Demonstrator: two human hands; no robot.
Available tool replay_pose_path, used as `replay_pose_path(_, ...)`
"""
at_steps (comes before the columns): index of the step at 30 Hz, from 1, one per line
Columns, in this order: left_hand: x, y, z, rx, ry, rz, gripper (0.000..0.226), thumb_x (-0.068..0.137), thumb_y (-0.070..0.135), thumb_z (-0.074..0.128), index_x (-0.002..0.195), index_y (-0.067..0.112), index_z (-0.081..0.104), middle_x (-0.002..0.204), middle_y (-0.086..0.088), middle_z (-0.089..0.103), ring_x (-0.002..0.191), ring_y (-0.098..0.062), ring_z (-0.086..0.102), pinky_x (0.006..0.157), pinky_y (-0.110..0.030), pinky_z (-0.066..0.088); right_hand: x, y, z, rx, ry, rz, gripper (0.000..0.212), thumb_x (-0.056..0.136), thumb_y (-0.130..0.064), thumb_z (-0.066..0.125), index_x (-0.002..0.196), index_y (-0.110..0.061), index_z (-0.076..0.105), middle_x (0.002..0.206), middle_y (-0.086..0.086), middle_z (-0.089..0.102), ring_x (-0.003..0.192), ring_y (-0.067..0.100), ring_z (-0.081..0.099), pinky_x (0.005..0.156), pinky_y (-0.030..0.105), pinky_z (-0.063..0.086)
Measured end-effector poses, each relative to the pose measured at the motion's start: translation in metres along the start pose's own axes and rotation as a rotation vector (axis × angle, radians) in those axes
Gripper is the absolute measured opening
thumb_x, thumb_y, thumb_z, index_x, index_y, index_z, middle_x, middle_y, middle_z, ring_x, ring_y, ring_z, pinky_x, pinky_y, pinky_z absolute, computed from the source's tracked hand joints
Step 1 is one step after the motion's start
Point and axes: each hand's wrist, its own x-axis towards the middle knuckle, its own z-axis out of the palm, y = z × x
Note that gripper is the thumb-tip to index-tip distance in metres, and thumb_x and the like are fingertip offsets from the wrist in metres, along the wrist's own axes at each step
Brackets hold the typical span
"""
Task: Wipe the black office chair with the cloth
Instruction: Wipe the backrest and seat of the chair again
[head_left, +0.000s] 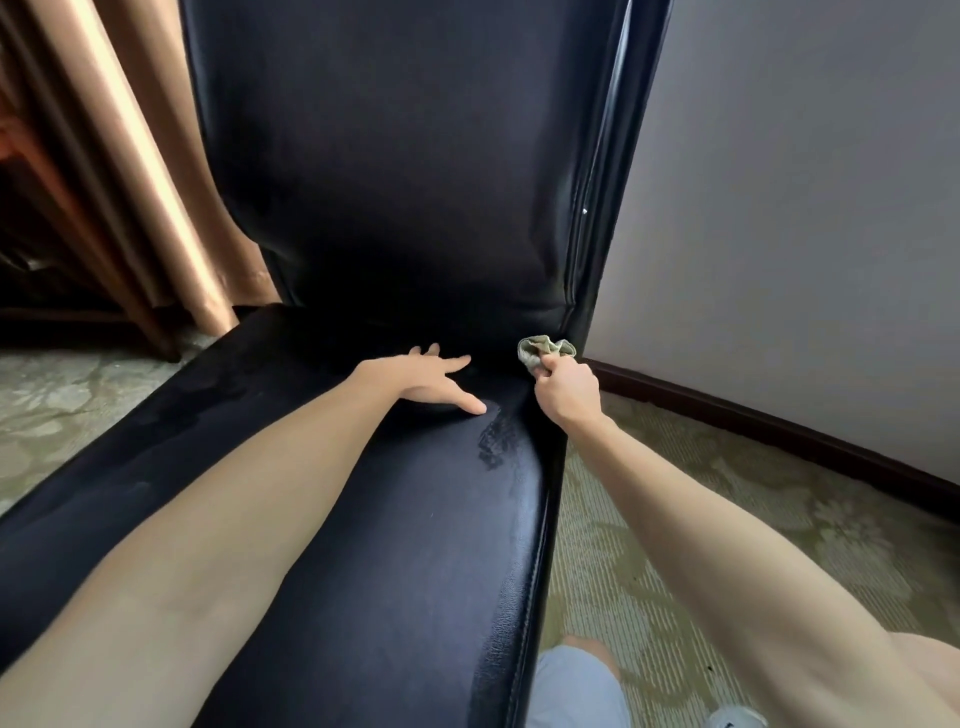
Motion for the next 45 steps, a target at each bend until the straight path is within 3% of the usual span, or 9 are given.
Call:
replay_pose_path(6,0.009,-0.018,-0.002,0.095,0.036,0.005,0.062,0.093,0.063,0.035,0.148,0.054,0.008,0.163,0.008,-0.002,0.150,-0.022,-0.003,0.118,-0.057,0.001,-0.013,-0.008,0.006,-0.084,-0.100,-0.199,0.042,0.100,-0.027,0.043,0.142,-0.028,0.046,0.153,-0.003,0.035,0.143,0.015,0.029,0.116,0.028,0.020)
replay_pose_path(10,0.010,-0.022,-0.003,0.117,0.068,0.020,0.058,0.097,0.055,0.034,0.150,0.052,0.011,0.163,0.010,0.002,0.150,-0.021,0.001,0.117,-0.057,0.002,-0.011,-0.006,-0.007,-0.099,-0.223,-0.273,0.043,0.101,-0.033,0.040,0.144,-0.031,0.042,0.156,-0.006,0.029,0.145,0.013,0.023,0.117,0.029,0.017)
replay_pose_path(15,0.008,-0.022,-0.001,0.119,0.069,0.030,0.058,0.098,0.051,0.034,0.151,0.049,0.009,0.163,0.010,0.001,0.150,-0.021,-0.001,0.115,-0.058,0.002,0.003,-0.016,0.000,-0.150,-0.222,-0.262,0.044,0.103,-0.030,0.037,0.146,-0.029,0.038,0.157,-0.002,0.027,0.144,0.021,0.026,0.114,0.031,0.021)
replay_pose_path(22,0.005,-0.013,0.002,0.118,0.081,0.005,0.060,0.098,0.045,0.036,0.152,0.047,0.010,0.164,0.004,0.002,0.149,-0.025,-0.005,0.114,-0.060,0.001,-0.004,0.003,-0.011,-0.179,-0.235,-0.394,0.043,0.101,-0.026,0.044,0.144,-0.023,0.044,0.152,-0.005,0.036,0.143,0.011,0.027,0.117,0.026,0.020)
replay_pose_path(29,0.003,-0.013,0.000,0.090,0.050,0.009,0.059,0.099,0.042,0.037,0.151,0.049,0.011,0.163,0.005,-0.001,0.149,-0.023,-0.011,0.113,-0.060,-0.002,-0.016,0.001,-0.022,0.035,-0.150,-0.259,0.040,0.089,-0.030,0.060,0.129,-0.030,0.061,0.130,-0.005,0.062,0.122,0.014,0.056,0.108,0.028,0.039)
replay_pose_path(31,0.004,-0.014,0.001,0.079,0.045,0.009,0.059,0.098,0.041,0.037,0.151,0.049,0.011,0.164,0.006,-0.001,0.149,-0.022,-0.012,0.113,-0.060,-0.004,-0.020,0.000,-0.030,0.212,0.007,-0.169,0.036,0.085,-0.033,0.062,0.120,-0.032,0.068,0.109,-0.005,0.073,0.100,0.015,0.068,0.097,0.034,0.050)
replay_pose_path(34,0.004,-0.014,0.001,0.084,0.045,0.008,0.060,0.098,0.041,0.037,0.151,0.049,0.010,0.164,0.005,-0.002,0.148,-0.022,-0.013,0.113,-0.060,-0.004,-0.020,0.004,-0.041,-0.002,0.241,-0.145,0.032,0.088,-0.039,0.056,0.115,-0.029,0.070,0.103,-0.004,0.074,0.103,0.021,0.065,0.095,0.034,0.048)
replay_pose_path(39,0.003,-0.014,0.001,0.092,0.057,0.017,0.060,0.098,0.042,0.036,0.151,0.049,0.009,0.164,0.006,-0.002,0.149,-0.022,-0.012,0.113,-0.060,-0.003,-0.023,-0.004,-0.032,-0.214,-0.011,-0.091,0.055,0.085,-0.066,0.051,0.121,-0.027,0.065,0.112,0.003,0.062,0.108,0.026,0.059,0.087,0.035,0.047)
replay_pose_path(45,0.002,-0.013,0.003,0.058,0.068,0.019,0.059,0.098,0.040,0.038,0.152,0.046,0.012,0.164,0.006,-0.001,0.149,-0.022,-0.011,0.113,-0.060,-0.004,-0.020,-0.028,-0.003,-0.186,0.006,-0.161,0.035,0.093,-0.038,0.051,0.119,-0.023,0.068,0.115,0.007,0.057,0.115,0.028,0.050,0.091,0.035,0.045)
